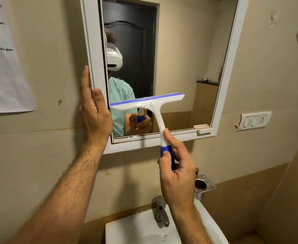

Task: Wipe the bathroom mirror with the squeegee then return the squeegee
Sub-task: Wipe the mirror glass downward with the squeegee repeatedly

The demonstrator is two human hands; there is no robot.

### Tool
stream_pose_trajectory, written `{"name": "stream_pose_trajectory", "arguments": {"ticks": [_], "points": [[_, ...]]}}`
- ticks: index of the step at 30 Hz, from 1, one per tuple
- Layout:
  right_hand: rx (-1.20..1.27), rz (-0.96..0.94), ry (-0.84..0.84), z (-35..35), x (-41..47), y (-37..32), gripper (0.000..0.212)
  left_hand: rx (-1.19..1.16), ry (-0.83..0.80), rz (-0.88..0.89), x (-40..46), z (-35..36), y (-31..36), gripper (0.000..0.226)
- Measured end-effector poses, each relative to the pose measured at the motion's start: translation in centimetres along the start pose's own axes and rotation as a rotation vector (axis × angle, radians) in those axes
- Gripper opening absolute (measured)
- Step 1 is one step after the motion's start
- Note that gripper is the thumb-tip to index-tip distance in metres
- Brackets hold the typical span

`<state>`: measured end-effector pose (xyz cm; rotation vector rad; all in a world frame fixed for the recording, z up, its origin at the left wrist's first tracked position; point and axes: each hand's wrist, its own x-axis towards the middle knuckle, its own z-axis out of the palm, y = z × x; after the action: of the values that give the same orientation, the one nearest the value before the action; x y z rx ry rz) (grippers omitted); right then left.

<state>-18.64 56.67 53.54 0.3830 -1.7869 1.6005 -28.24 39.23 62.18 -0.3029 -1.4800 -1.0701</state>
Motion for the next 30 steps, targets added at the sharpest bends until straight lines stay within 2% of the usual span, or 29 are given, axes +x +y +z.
{"name": "stream_pose_trajectory", "arguments": {"ticks": [5, 7, 14, 18, 22, 26, 30], "points": [[0.023, 0.11, -0.05, -0.2, -3.7, 2.9, 0.066, 0.006, 0.014, 0.021, 0.2, 0.1, -0.4, 0.043], [-0.015, 0.098, -0.052, -0.8, -4.0, 3.2, 0.071, 0.0, 0.021, 0.017, 0.2, 0.1, -0.6, 0.043], [0.003, 0.016, 0.013, 0.1, -0.9, 1.5, 0.047, -0.071, 0.03, 0.024, 0.2, 0.0, -0.1, 0.048], [0.03, 0.053, 0.036, 1.0, -2.4, 1.8, 0.052, -0.101, 0.028, 0.062, 0.1, 0.0, -0.3, 0.057], [-0.028, 0.112, 0.023, 0.5, -4.8, 3.2, 0.065, -0.071, 0.033, 0.053, -0.1, 0.2, -0.5, 0.042], [-0.047, 0.139, 0.05, 0.0, -5.6, 3.0, 0.072, -0.029, 0.047, 0.037, 0.1, 0.0, -0.8, 0.043], [0.011, 0.102, 0.092, 0.6, -3.5, 1.4, 0.06, -0.035, 0.008, 0.035, 0.0, 0.1, -0.9, 0.044]]}}
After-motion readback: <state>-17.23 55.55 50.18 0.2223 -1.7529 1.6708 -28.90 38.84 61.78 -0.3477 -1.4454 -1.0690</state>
